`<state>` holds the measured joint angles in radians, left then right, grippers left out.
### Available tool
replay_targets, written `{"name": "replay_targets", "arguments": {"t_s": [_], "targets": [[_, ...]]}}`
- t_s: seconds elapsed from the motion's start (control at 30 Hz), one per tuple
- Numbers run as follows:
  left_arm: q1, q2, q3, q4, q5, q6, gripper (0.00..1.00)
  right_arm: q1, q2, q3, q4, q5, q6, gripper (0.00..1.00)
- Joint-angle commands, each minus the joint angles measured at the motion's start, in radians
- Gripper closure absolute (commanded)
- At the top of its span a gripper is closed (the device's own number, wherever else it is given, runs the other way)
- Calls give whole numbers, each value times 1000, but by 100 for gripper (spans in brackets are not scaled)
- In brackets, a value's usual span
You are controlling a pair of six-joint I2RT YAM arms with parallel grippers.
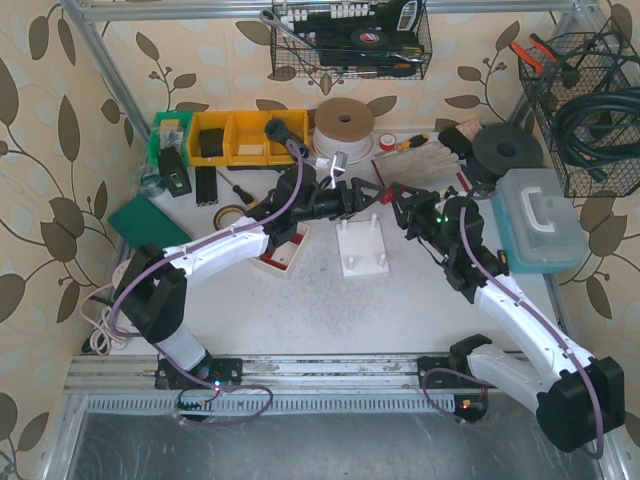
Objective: Install the large spring
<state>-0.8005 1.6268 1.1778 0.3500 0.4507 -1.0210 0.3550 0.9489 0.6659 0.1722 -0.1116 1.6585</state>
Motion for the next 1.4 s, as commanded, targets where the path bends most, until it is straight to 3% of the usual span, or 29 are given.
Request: {"name": "replay_targets", "arguments": {"t_s": [0.0,0.2,0.5,0.97,1.23,1.37], "targets": [[-11,-12,44,61,55,3,25,7,8,13,48,13,32,100],[-11,13,75,14,84,49,29,25,9,-11,78,22,80,100],[-32,-29,68,-143,-60,157,32,73,-1,9,12,104,147,100],[-32,-80,53,-174,-121,163,36,108,1,25,-16,147,94,100],[-31,-72,96,-204,-122,164,49,107,-1,23,-12,153,97,100],[-31,-68,92,-195,-94,162,47,107,-3,24,-13,148,99,100]]}}
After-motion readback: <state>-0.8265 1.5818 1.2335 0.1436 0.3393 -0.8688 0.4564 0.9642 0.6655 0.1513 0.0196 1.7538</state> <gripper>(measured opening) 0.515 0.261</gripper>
